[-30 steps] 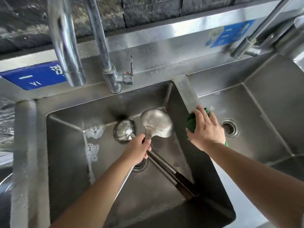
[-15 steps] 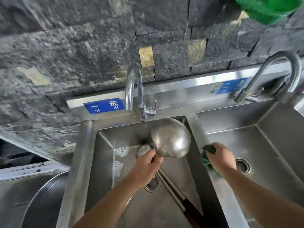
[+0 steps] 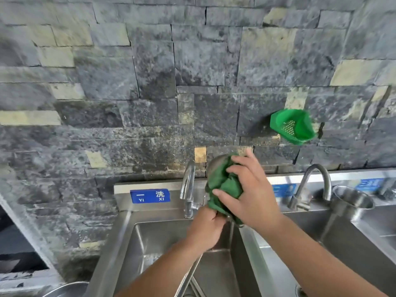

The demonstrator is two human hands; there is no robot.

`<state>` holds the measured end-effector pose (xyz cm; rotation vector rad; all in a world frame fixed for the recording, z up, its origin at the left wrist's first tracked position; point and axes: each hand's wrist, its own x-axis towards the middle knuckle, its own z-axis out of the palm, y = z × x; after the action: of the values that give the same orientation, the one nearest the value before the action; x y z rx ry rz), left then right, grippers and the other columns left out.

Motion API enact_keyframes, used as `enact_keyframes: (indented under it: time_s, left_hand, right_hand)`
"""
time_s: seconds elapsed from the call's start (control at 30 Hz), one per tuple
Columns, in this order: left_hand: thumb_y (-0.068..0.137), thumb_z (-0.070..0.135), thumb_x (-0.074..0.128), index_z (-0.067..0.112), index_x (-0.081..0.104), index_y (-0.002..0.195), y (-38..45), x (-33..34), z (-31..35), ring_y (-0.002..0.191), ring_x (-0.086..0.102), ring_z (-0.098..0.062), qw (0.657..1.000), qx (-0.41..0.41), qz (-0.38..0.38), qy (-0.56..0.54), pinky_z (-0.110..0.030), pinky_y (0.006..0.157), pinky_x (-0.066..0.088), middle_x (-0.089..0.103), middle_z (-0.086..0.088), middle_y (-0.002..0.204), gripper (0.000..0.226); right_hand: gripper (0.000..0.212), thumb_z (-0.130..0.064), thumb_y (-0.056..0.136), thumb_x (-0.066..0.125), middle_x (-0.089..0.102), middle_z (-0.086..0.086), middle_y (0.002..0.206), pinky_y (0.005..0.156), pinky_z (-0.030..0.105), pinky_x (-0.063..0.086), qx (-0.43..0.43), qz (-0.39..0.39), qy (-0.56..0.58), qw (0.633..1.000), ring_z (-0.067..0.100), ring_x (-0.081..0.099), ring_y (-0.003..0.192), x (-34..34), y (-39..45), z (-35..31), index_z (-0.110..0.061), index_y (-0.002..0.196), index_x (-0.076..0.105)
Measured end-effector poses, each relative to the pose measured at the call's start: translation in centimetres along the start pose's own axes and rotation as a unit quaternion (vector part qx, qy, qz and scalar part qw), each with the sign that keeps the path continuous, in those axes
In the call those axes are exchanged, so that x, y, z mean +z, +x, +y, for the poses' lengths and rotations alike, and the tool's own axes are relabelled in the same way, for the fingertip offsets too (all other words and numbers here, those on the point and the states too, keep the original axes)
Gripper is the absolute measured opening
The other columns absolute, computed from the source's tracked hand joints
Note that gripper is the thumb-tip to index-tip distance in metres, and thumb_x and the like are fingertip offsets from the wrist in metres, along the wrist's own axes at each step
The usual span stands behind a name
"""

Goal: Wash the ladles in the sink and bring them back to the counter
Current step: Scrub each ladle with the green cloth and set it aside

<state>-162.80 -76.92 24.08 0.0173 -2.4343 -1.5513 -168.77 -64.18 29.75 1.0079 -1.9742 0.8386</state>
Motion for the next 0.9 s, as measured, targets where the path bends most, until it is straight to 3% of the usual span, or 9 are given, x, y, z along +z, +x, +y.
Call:
enact_keyframes:
  time_s: [0.07, 0.2, 0.27, 0.3, 0.4, 0.5, 0.63, 0.73, 0.9]
  left_hand:
    - [0.081, 0.005, 0.047, 0.034, 0.059, 0.099, 0.5, -1.0, 2.1, 0.066, 0.052, 0.004, 0.998, 0.056, 0.023, 0.024, -0.020, 0.063, 0.043, 0.057, 0.016, 0.078, 0.036]
    - [0.088, 0.002, 0.046, 0.022, 0.057, 0.113, 1.2, -3.3, 4.4, 0.084, 0.055, 0.002, 0.994, 0.072, 0.068, 0.048, -0.010, 0.068, 0.041, 0.056, 0.018, 0.092, 0.034]
    - [0.092, 0.013, 0.046, 0.022, 0.055, 0.087, 1.6, -4.2, 4.4, 0.078, 0.052, -0.009, 0.991, 0.061, 0.069, 0.100, -0.018, 0.064, 0.038, 0.055, 0.008, 0.082, 0.014]
    - [0.095, 0.019, 0.046, 0.023, 0.048, 0.076, 1.5, -4.6, 4.1, 0.072, 0.049, -0.011, 0.988, 0.044, 0.069, 0.131, -0.025, 0.061, 0.035, 0.052, 0.006, 0.075, 0.020]
    - [0.099, 0.027, 0.050, 0.021, 0.043, 0.076, 1.3, -6.0, 4.1, 0.058, 0.050, -0.009, 0.980, 0.073, 0.082, 0.168, -0.023, 0.053, 0.036, 0.051, 0.003, 0.069, 0.025]
    - [0.098, 0.030, 0.052, 0.023, 0.042, 0.075, 0.6, -7.2, 4.5, 0.053, 0.048, -0.006, 0.978, 0.106, 0.088, 0.159, -0.014, 0.049, 0.034, 0.050, 0.001, 0.066, 0.026]
    - [0.096, 0.034, 0.052, 0.022, 0.041, 0.070, 0.4, -7.8, 3.9, 0.055, 0.039, -0.005, 0.981, 0.110, 0.084, 0.138, -0.027, 0.055, 0.031, 0.044, 0.009, 0.060, 0.031]
    - [0.094, 0.033, 0.053, 0.027, 0.045, 0.067, -0.3, -8.1, 4.1, 0.054, 0.035, -0.007, 0.990, 0.100, 0.082, 0.046, -0.027, 0.053, 0.030, 0.039, 0.012, 0.057, 0.028]
    - [0.101, 0.018, 0.049, 0.025, 0.046, 0.068, -0.2, -8.7, 6.0, 0.047, 0.031, -0.012, 0.989, 0.044, 0.099, -0.104, -0.026, 0.044, 0.027, 0.036, 0.007, 0.054, 0.034]
  right_hand:
    - [0.052, -0.062, 0.071, 0.066, 0.066, -0.002, 0.118, 0.103, 0.061, 0.037, -0.042, -0.028, -0.110, 0.993, 0.032, 0.044, 0.134, 1.0, 2.4, -0.8, -0.018, 0.097, 0.071]
    - [0.061, -0.077, 0.068, 0.054, 0.061, -0.010, 0.122, 0.098, 0.060, 0.041, 0.001, -0.103, -0.194, 0.976, 0.030, 0.046, 0.132, 1.3, 7.3, -2.8, -0.031, 0.105, 0.068]
    - [0.061, -0.075, 0.072, 0.051, 0.057, -0.010, 0.126, 0.100, 0.057, 0.040, 0.022, -0.187, -0.215, 0.958, 0.029, 0.044, 0.129, 1.1, 10.3, -4.2, -0.033, 0.114, 0.063]
    - [0.057, -0.072, 0.075, 0.050, 0.056, -0.009, 0.123, 0.098, 0.054, 0.042, 0.034, -0.232, -0.205, 0.950, 0.029, 0.046, 0.125, 1.2, 11.5, -5.0, -0.034, 0.116, 0.062]
    - [0.053, -0.063, 0.078, 0.053, 0.060, -0.005, 0.119, 0.084, 0.042, 0.051, 0.069, -0.327, -0.163, 0.928, 0.028, 0.056, 0.112, 0.5, 15.7, -5.6, -0.036, 0.122, 0.061]
    - [0.064, -0.064, 0.078, 0.058, 0.059, 0.000, 0.132, 0.090, 0.041, 0.051, 0.104, -0.386, -0.101, 0.911, 0.028, 0.057, 0.114, -0.1, 18.1, -4.7, -0.031, 0.132, 0.056]
    - [0.037, -0.055, 0.081, 0.067, 0.065, -0.004, 0.102, 0.073, 0.027, 0.044, 0.146, -0.379, 0.041, 0.913, 0.021, 0.060, 0.101, -0.4, 18.8, -2.8, -0.028, 0.106, 0.069]
    - [0.049, -0.050, 0.079, 0.072, 0.069, -0.002, 0.112, 0.087, 0.031, 0.052, 0.210, -0.354, 0.176, 0.894, 0.017, 0.066, 0.099, -1.4, 18.4, -1.8, -0.020, 0.119, 0.068]
    - [0.017, -0.039, 0.083, 0.071, 0.075, -0.005, 0.090, 0.090, 0.044, 0.056, 0.230, -0.164, 0.306, 0.909, 0.016, 0.071, 0.087, -2.7, 16.8, -1.7, -0.027, 0.094, 0.074]
